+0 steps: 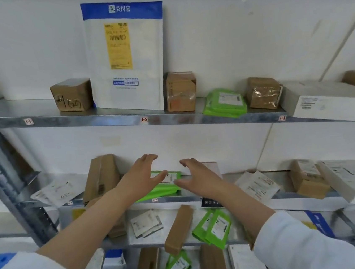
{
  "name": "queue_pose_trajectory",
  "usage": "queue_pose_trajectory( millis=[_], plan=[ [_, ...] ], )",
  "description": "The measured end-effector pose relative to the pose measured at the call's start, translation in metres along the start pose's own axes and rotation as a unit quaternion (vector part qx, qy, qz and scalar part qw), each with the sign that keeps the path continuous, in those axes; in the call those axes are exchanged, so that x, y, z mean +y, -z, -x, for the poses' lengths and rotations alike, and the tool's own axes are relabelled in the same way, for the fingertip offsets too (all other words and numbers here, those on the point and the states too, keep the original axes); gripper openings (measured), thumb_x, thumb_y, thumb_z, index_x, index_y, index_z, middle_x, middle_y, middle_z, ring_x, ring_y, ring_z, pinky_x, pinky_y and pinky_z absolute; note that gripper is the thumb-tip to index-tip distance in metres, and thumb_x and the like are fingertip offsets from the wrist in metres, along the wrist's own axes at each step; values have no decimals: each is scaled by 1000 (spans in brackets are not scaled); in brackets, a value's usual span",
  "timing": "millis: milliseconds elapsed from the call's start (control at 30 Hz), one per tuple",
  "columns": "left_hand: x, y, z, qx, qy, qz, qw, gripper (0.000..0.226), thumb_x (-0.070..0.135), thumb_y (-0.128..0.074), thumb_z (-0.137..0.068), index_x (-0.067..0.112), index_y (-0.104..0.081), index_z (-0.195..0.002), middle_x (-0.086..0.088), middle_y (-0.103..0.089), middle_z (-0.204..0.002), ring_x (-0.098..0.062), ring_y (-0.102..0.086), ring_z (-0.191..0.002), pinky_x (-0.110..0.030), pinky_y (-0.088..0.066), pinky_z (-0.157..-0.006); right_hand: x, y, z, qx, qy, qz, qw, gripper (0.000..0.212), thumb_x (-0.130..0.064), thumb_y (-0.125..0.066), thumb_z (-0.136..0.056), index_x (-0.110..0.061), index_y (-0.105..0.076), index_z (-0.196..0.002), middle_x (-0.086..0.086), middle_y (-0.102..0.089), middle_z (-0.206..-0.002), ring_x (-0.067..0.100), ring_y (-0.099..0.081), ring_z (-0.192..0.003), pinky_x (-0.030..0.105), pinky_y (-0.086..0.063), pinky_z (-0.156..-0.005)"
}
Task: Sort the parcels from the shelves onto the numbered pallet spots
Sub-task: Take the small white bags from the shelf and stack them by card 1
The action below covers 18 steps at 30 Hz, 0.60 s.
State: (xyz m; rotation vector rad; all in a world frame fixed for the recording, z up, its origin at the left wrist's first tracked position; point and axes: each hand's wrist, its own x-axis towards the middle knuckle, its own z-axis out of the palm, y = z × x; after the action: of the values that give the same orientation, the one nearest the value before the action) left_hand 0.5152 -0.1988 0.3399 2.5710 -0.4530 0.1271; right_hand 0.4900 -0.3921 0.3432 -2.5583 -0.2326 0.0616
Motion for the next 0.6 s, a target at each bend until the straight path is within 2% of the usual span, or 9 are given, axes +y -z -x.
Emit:
queue_pose_trajectory(
  millis=[200,300,400,500,533,600],
  plan=[
    [-35,4,-46,16,78,6,997,63,46,-55,-92,20,-32,-145,2,-34,-149,-16,-39,-132,-30,-34,-105,-4,-19,-82,-35,53,-26,998,73,-44,-64,-89,-17,-30,-148,1,-36,-149,17,-36,-137,31,-32,-111],
    [-48,14,-69,40,105,-45,993,61,47,-55,-93,21,-35,-144,4,-39,-147,-19,-44,-127,-28,-28,-104,-9,-23,-125,-46,79,-26,995,75,-44,-66,-87,-17,-31,-148,1,-37,-148,16,-36,-136,30,-33,-110],
    [-71,19,-89,52,141,-61,987,71,65,-50,-82,24,-40,-140,5,-45,-143,-20,-51,-123,-34,-32,-105,-16,-30,-163,-60,103,-20,993,77,-46,-66,-86,-16,-31,-147,1,-38,-148,16,-37,-136,31,-33,-110],
    [-112,16,-98,62,168,-65,982,94,83,-28,-70,19,-48,-135,0,-52,-138,-24,-52,-124,-40,-38,-106,-26,-45,-191,-89,120,-23,988,77,-45,-66,-86,-16,-32,-147,1,-38,-148,18,-38,-136,32,-34,-109],
    [-120,19,-95,58,173,-60,981,94,83,-28,-73,16,-49,-135,-2,-50,-139,-25,-48,-128,-39,-37,-108,-30,-51,-198,-98,124,-28,987,77,-46,-67,-85,-16,-32,-147,1,-39,-148,19,-39,-135,33,-35,-108],
    [-129,29,-84,54,204,-25,977,73,63,-50,-85,16,-43,-140,-1,-43,-144,-22,-40,-134,-34,-33,-111,-41,-64,-206,-120,134,-35,983,77,-44,-68,-85,-15,-33,-146,3,-40,-146,21,-41,-133,34,-37,-106]
  ],
)
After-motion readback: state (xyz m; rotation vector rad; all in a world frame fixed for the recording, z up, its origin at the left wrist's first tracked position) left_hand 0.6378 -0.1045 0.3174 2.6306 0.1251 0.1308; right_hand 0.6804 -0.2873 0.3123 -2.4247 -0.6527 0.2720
